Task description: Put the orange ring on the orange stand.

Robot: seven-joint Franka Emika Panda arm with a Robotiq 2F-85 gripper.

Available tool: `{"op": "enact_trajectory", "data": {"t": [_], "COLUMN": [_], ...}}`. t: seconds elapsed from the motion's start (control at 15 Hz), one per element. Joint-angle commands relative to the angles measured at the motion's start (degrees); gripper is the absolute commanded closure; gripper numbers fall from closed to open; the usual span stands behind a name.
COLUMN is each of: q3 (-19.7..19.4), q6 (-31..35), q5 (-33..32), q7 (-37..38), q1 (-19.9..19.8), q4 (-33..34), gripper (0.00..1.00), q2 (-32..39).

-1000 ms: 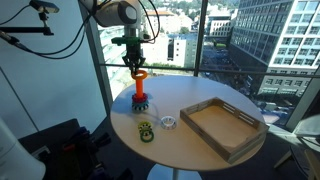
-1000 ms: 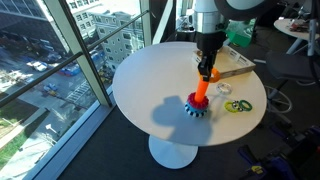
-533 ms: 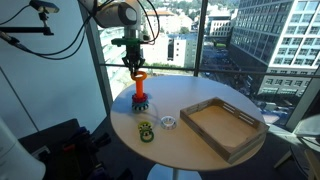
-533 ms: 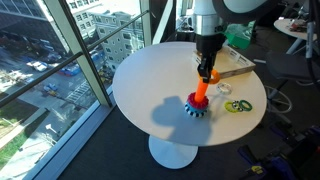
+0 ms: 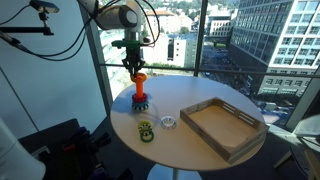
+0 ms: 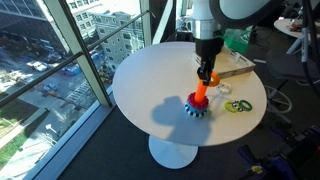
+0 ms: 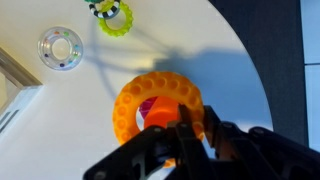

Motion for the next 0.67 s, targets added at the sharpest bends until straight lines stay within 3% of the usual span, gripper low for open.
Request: {"op": "enact_trajectory", "data": {"t": [0.0, 0.27, 0.33, 0.4, 0.47, 0.6], "q3": [-0.06, -0.07, -0.04, -0.04, -0.03, -0.03], "q6": [-2.03, -1.91, -1.86, -1.81, -1.78, -1.77], "q5": [0.16, 0.18, 0.2, 0.14, 0.14, 0.09], "q7": [0.71, 0.58, 0.44, 0.41, 0.33, 0.3], "q1": [0.2, 0.18, 0.17, 0.18, 0.17, 0.18], "q4": [1.86, 2.04, 2.08, 2.09, 2.09, 2.1], "gripper": [0.93, 0.93, 0.83, 0.56, 0.55, 0.42], "q2": [0.89, 1.18, 1.25, 1.27, 1.26, 1.33]}}
